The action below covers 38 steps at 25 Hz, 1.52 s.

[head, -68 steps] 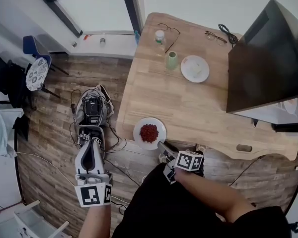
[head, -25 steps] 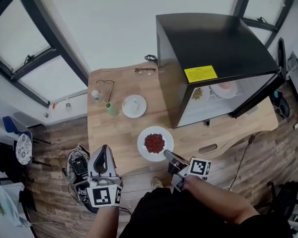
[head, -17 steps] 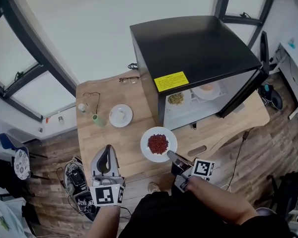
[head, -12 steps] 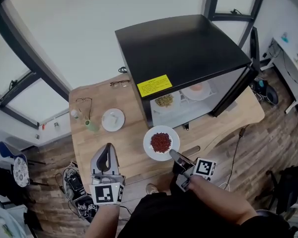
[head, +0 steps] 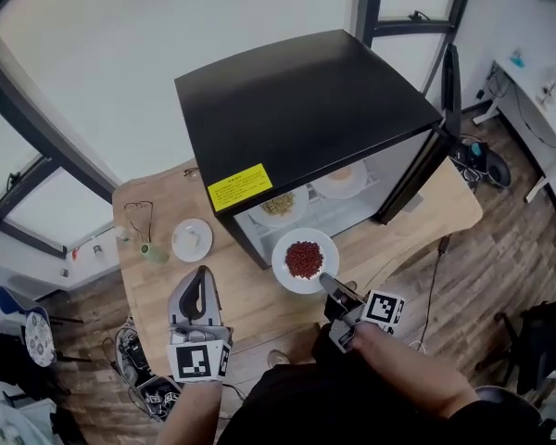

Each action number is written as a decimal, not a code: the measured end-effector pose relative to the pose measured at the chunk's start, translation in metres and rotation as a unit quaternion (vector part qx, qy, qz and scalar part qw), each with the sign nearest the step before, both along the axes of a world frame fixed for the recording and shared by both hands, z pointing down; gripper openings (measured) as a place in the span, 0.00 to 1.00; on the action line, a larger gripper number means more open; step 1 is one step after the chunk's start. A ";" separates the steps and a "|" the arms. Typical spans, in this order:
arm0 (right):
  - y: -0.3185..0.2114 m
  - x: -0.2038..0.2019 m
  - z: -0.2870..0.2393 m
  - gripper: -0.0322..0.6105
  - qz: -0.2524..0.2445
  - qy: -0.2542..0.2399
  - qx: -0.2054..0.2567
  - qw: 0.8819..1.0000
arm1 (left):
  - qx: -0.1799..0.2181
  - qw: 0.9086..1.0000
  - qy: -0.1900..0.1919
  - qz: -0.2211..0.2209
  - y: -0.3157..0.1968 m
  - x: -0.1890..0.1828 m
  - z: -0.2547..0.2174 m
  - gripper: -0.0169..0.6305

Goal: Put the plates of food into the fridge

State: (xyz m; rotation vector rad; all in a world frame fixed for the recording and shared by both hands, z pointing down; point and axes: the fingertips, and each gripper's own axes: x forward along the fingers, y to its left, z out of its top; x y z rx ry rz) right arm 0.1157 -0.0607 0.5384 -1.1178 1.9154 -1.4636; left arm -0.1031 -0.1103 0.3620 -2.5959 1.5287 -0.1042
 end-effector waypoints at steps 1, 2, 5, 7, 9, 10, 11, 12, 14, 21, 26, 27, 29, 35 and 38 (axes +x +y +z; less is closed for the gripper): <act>-0.003 0.004 0.002 0.10 0.002 0.001 -0.006 1.000 | 0.001 1.000 0.000 -0.001 -0.003 0.003 -0.001 0.03; -0.006 0.008 0.004 0.10 0.004 0.001 -0.014 1.000 | 0.002 1.000 0.001 -0.003 -0.005 0.006 -0.002 0.03; -0.015 0.017 0.014 0.10 0.004 0.007 -0.031 0.999 | 0.004 1.000 0.001 -0.012 -0.013 0.009 -0.005 0.03; -0.018 0.021 0.021 0.10 -0.002 0.012 -0.036 0.999 | 0.004 1.000 0.001 -0.020 -0.017 0.009 -0.005 0.03; -0.020 0.022 0.024 0.10 -0.013 0.010 -0.030 0.999 | 0.003 1.000 0.002 -0.029 -0.022 0.009 -0.004 0.03; -0.022 0.021 0.024 0.10 -0.021 0.009 -0.023 0.999 | 0.002 0.999 0.002 -0.033 -0.025 0.008 -0.002 0.03; -0.024 0.020 0.024 0.10 -0.029 0.008 -0.020 0.999 | -0.001 0.999 0.002 -0.037 -0.029 0.008 -0.001 0.03; -0.025 0.019 0.027 0.10 -0.036 0.010 -0.023 0.999 | -0.003 0.999 0.001 -0.040 -0.032 0.007 0.001 0.03; -0.027 0.019 0.039 0.10 -0.044 0.015 -0.044 0.998 | -0.008 0.999 -0.001 -0.047 -0.038 0.005 0.005 0.03; -0.058 0.014 0.055 0.10 -0.049 0.012 -0.064 0.997 | -0.016 0.998 -0.009 -0.064 -0.059 -0.007 0.008 0.03; -0.088 0.007 0.057 0.10 -0.060 0.015 -0.040 0.997 | -0.020 0.997 -0.017 -0.077 -0.070 -0.015 0.006 0.03; -0.092 0.008 0.062 0.10 -0.057 0.017 -0.052 0.997 | -0.021 0.996 -0.019 -0.079 -0.071 -0.017 0.007 0.03; -0.098 0.009 0.072 0.10 -0.049 0.018 -0.074 0.996 | -0.024 0.996 -0.021 -0.085 -0.074 -0.023 0.008 0.03; -0.114 0.016 0.087 0.10 -0.028 0.024 -0.109 0.993 | -0.031 0.994 -0.028 -0.103 -0.075 -0.038 0.008 0.03; -0.125 0.015 0.090 0.10 -0.026 0.025 -0.098 0.995 | -0.034 0.992 -0.031 -0.114 -0.071 -0.048 0.009 0.03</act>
